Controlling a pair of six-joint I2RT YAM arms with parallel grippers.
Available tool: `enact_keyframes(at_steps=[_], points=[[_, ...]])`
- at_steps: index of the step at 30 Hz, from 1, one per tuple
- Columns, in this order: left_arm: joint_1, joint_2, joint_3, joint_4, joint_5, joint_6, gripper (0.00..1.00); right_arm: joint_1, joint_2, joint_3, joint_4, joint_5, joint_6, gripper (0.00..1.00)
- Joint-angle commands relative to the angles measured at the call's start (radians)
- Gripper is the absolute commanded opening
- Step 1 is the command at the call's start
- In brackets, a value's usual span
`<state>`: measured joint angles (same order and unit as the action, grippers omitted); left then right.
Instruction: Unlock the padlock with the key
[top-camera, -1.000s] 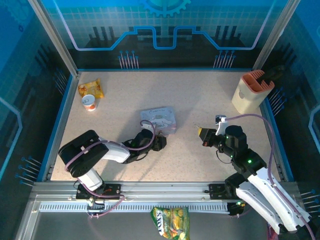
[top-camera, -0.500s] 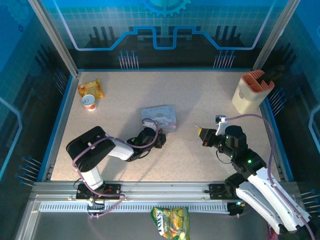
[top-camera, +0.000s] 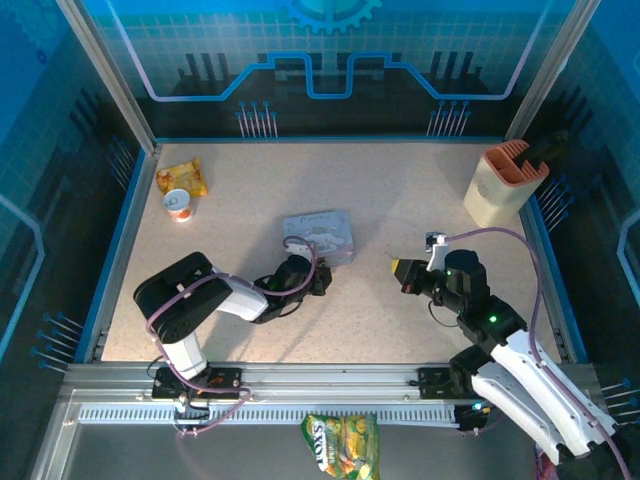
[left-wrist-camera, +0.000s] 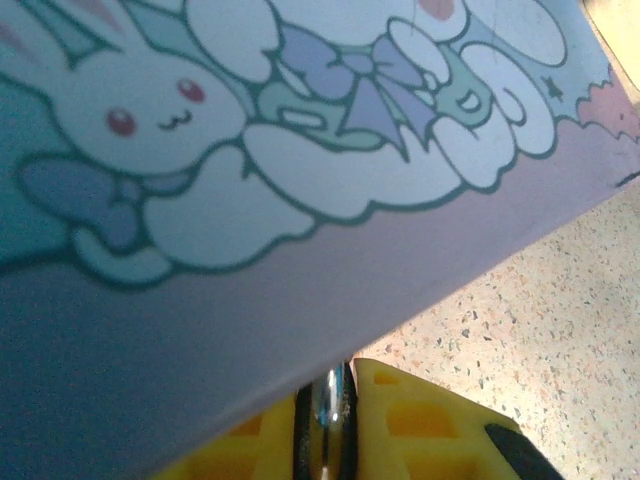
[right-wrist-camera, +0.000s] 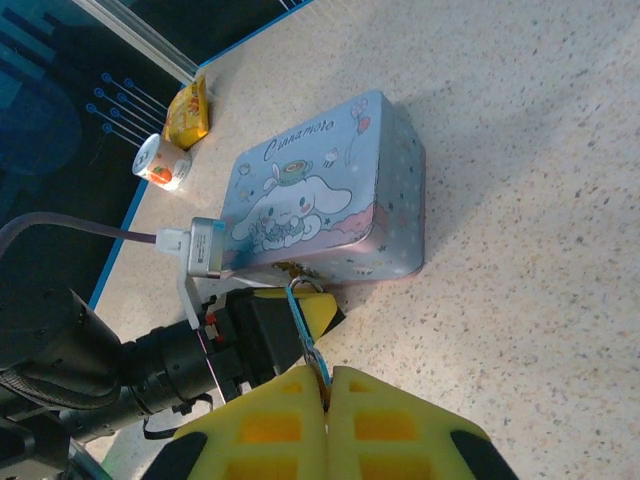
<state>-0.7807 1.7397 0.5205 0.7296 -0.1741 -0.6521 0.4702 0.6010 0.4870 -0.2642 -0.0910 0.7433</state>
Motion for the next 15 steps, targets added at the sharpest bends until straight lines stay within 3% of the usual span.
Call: enact_keyframes(at_steps=[1, 6, 10, 15], points=[[0.000, -0.055, -0.006, 0.014, 0.017, -0.019, 0.13, -0.007, 0.010, -0.020, 0.047, -0.037, 0.038, 0.00], [0.002, -0.097, 0.036, -0.066, 0.056, -0.058, 0.12, -0.022, 0.062, -0.046, 0.085, -0.093, 0.091, 0.00], [0.006, -0.133, 0.035, -0.056, 0.063, -0.118, 0.10, -0.084, 0.139, -0.111, 0.179, -0.215, 0.174, 0.00], [0.020, -0.133, 0.053, -0.057, 0.108, -0.205, 0.09, -0.098, 0.177, -0.173, 0.270, -0.253, 0.224, 0.00]])
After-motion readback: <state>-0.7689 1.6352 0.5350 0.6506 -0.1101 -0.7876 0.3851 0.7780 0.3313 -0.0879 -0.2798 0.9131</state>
